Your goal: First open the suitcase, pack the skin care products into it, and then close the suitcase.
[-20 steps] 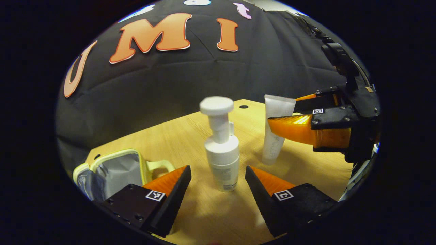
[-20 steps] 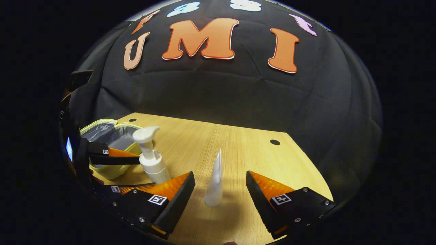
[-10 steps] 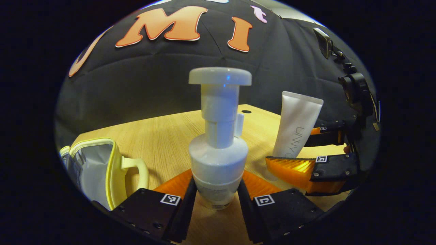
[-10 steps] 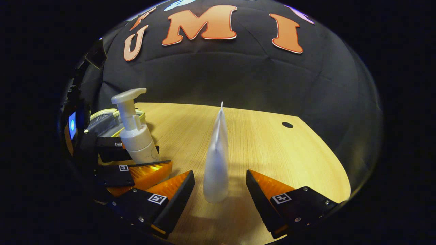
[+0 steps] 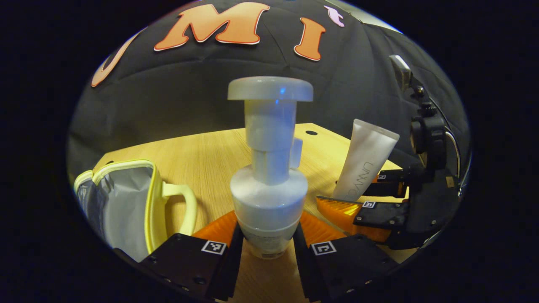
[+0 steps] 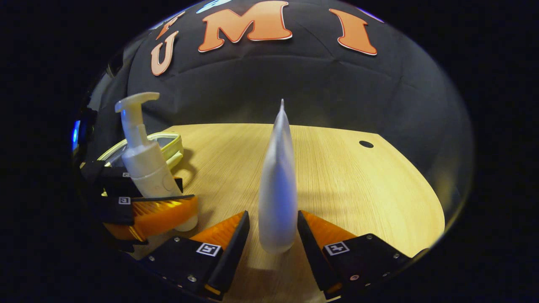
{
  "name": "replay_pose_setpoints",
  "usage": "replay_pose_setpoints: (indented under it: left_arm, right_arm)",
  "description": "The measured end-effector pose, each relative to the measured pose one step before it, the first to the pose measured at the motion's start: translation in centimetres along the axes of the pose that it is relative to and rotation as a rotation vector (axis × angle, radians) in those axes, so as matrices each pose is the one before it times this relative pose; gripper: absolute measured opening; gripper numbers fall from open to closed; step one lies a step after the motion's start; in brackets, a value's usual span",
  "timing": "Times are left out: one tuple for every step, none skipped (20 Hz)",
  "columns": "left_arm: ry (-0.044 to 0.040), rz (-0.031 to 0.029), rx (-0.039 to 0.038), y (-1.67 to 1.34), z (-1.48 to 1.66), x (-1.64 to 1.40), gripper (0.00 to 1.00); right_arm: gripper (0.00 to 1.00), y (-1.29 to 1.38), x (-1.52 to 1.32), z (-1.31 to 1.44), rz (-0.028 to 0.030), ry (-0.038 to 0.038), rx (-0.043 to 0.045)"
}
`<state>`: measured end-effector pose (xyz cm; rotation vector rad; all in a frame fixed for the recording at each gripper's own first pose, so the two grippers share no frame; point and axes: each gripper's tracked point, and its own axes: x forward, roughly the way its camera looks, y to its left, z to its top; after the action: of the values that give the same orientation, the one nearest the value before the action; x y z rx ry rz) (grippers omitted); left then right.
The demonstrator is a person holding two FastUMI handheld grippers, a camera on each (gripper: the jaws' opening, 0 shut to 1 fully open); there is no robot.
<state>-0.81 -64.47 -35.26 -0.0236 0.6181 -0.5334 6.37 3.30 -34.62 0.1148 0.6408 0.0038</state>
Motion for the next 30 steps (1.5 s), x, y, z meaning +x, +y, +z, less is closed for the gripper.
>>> replay_pose_setpoints:
  left_arm:
    - [-0.01125, 0.00253, -0.01757, 0.120, 0.846, -0.638, 0.58]
    - [-0.00692, 0.00557, -0.01127, 0.259, 0.629, -0.482, 0.58]
    - [-0.00574, 0.00581, -0.00460, 0.225, 0.667, -0.457, 0.58]
    - [-0.00520, 0.01386, 0.00292, 0.460, 0.619, -0.541, 0.58]
    - [-0.00270, 0.02069, 0.01322, 0.705, 0.639, -0.883, 0.58]
    - [-0.00354, 0.01376, 0.00375, 0.564, 0.549, -0.607, 0.60]
    - [-0.00122, 0.01488, 0.00652, 0.689, 0.658, -0.663, 0.58]
    - [0.00247, 0.01567, 0.00336, 0.722, 0.368, -0.517, 0.58]
    - [0.00157, 0.02180, -0.00490, 0.824, 0.373, -0.691, 0.58]
    - [-0.00116, 0.01344, -0.00992, 0.636, 0.668, -0.510, 0.58]
    - [-0.00342, 0.02168, -0.00853, 0.905, 0.879, -0.732, 0.58]
    - [-0.00604, 0.02537, -0.00209, 1.049, 1.028, -0.728, 0.60]
    - [-0.01123, 0.01560, 0.00008, 0.704, 0.574, -0.712, 0.58]
    - [-0.00360, 0.01813, -0.00076, 0.835, 0.687, -0.802, 0.58]
    - [-0.00834, 0.02320, 0.00345, 1.337, 0.881, -0.936, 0.60]
    - [-0.00427, 0.02306, 0.00288, 1.047, 0.344, -0.750, 0.58]
    - [-0.00552, 0.01588, -0.00235, 1.171, 0.622, -0.704, 0.58]
    - [-0.00149, 0.01943, -0.00264, 1.355, 0.716, -0.650, 0.58]
    - [-0.00387, 0.02743, -0.00130, 1.784, 0.476, -0.720, 0.58]
    - [-0.00516, 0.02024, -0.00240, 1.414, 0.331, -0.512, 0.60]
    - [-0.00619, 0.01766, -0.00210, 1.305, 0.368, -0.594, 0.58]
    - [-0.00224, 0.01259, 0.00335, 1.165, 0.147, -0.363, 0.58]
    - [-0.00567, 0.01868, 0.00457, 1.274, 0.308, -0.442, 0.58]
    - [-0.00558, 0.00994, 0.00616, 1.091, 0.398, -0.362, 0.58]
    - [-0.01417, 0.01757, 0.00099, 1.738, 0.577, -0.522, 0.58]
    - [-0.00904, 0.00587, -0.00212, 0.809, 0.234, -0.383, 0.58]
    - [-0.00803, 0.00563, -0.00073, 0.735, 0.022, -0.395, 0.58]
    - [-0.00768, -0.00172, -0.00175, 0.723, 0.117, -0.196, 0.58]
    - [0.00577, -0.00965, 0.00035, 0.453, -0.190, -0.093, 0.58]
    - [0.00378, -0.00872, -0.00018, 0.216, -0.457, 0.099, 0.58]
  right_arm:
    - [0.66, -0.234, 0.030, 0.529, -0.01771, -0.01535, 0.00547]
    - [0.56, -0.101, -0.122, 0.194, -0.00226, -0.00382, 0.01333]
    - [0.49, -0.036, 0.210, -0.092, -0.00189, 0.00743, 0.02266]
    - [0.47, 0.188, -0.194, -0.012, 0.00395, 0.00288, 0.01455]
    - [0.44, 0.341, -0.059, 0.007, 0.00560, 0.01136, 0.01239]
    - [0.42, 0.133, -0.209, 0.223, 0.00099, 0.00289, 0.00537]
    - [0.41, 0.340, -0.450, 0.693, 0.00733, -0.00531, 0.00701]
    - [0.41, 0.280, -0.437, 0.782, 0.00393, -0.01053, -0.00027]
    - [0.40, 0.284, -0.373, 0.812, 0.00559, -0.00878, -0.00231]
    - [0.40, 0.528, -0.764, 1.393, 0.01040, -0.01553, 0.00376]
    - [0.40, 0.704, -0.584, 1.289, 0.01194, -0.00959, -0.00313]
    - [0.40, 0.524, -0.733, 1.542, 0.00963, -0.01777, -0.01295]
    - [0.40, 0.307, -0.455, 1.055, 0.00162, -0.01347, -0.01598]
    - [0.40, 0.622, -0.391, 1.121, 0.01061, -0.01431, -0.01018]
    - [0.40, 0.977, -0.497, 1.649, 0.01600, -0.01580, -0.00688]
    - [0.40, 0.808, -0.410, 0.925, 0.01590, -0.00983, -0.00280]
    - [0.40, 0.898, -0.243, 0.857, 0.01171, -0.01008, -0.00911]
    - [0.40, 0.870, -0.202, 0.914, 0.01331, -0.01023, -0.01091]
    - [0.40, 1.687, -0.157, 1.018, 0.02256, -0.00799, -0.02054]
    - [0.40, 0.825, -0.127, 0.598, 0.01373, -0.00713, -0.00239]
    - [0.40, 0.948, -0.112, 0.815, 0.01324, -0.00955, 0.00498]
    - [0.40, 0.783, -0.042, 0.590, 0.01008, -0.00764, 0.00388]
    - [0.40, 0.697, -0.014, 0.657, 0.00694, -0.01058, -0.00204]
    - [0.40, 0.646, 0.167, 0.634, 0.00471, -0.00867, -0.00770]
    - [0.40, 0.820, 0.100, 0.534, 0.00756, -0.00762, -0.00868]
    - [0.40, 0.853, 0.206, 0.561, 0.00561, -0.00738, -0.00801]
    - [0.40, 0.432, -0.108, 0.138, 0.00207, -0.00522, -0.00655]
    - [0.40, 0.731, 0.117, 0.308, 0.00109, -0.00507, -0.00395]
    - [0.40, 0.723, 0.178, -0.027, 0.00337, -0.00032, -0.00093]
    - [0.40, 0.879, 0.156, 0.176, 0.00289, -0.00298, 0.00034]
